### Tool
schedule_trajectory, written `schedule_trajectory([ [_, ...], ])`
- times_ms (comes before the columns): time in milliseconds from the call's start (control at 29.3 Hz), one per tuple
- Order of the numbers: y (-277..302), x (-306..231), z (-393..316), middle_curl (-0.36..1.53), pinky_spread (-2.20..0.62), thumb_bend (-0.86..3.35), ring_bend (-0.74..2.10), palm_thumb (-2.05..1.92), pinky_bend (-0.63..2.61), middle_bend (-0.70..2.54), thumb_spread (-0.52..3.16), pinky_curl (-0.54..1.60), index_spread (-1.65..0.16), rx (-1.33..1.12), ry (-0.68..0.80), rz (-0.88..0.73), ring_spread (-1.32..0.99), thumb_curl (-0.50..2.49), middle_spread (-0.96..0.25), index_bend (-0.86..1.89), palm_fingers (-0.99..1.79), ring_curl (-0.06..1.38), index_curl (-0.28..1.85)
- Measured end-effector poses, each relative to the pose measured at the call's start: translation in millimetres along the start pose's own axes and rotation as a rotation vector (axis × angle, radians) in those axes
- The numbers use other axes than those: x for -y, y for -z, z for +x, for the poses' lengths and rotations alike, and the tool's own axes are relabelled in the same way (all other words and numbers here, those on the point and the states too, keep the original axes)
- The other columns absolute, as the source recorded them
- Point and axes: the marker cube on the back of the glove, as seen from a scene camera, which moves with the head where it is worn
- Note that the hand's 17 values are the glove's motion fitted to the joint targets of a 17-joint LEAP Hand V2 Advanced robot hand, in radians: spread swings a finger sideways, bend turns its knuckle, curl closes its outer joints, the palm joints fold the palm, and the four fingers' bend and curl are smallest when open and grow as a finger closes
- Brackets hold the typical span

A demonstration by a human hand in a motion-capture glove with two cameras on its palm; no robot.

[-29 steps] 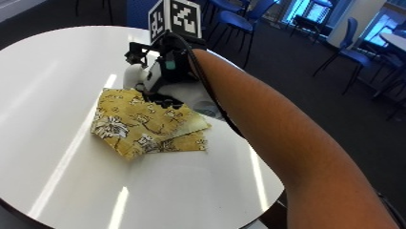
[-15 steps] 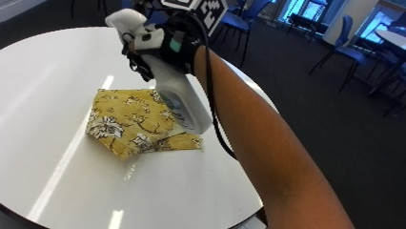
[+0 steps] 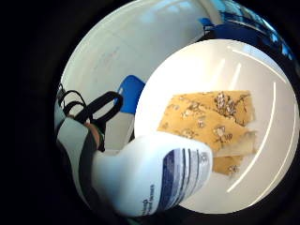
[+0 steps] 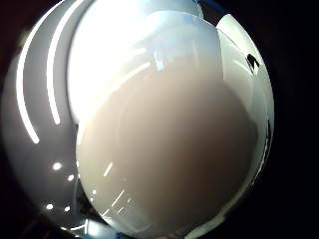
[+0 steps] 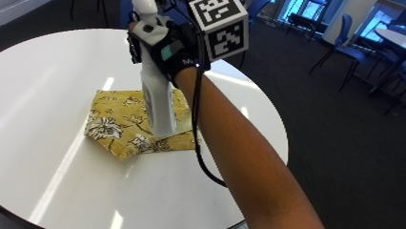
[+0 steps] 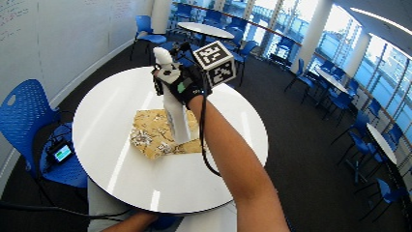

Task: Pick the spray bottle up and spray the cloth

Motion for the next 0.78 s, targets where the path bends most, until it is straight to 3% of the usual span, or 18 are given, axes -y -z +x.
schedule_trajectory([
  [136, -4, -13, 1, 0.54, -0.27, -0.03, 0.72, 0.91, 0.45, 0.66, 0.44, 0.41, -0.26, 0.079, -0.013, 0.107, -0.21, 0.84, -0.19, 0.31, 1.38, 0.47, 0.6],
  [444, -14, -37, 4, 0.54, -0.27, -0.03, 0.74, 0.92, 0.46, 0.66, 0.44, 0.42, -0.26, 0.253, -0.002, 0.158, -0.2, 0.84, -0.19, 0.31, 1.39, 0.48, 0.6],
  [785, -17, -51, -7, 0.54, -0.27, -0.03, 0.74, 0.92, 0.46, 0.66, 0.44, 0.42, -0.26, 0.238, 0.069, 0.19, -0.2, 0.84, -0.2, 0.32, 1.39, 0.48, 0.6],
])
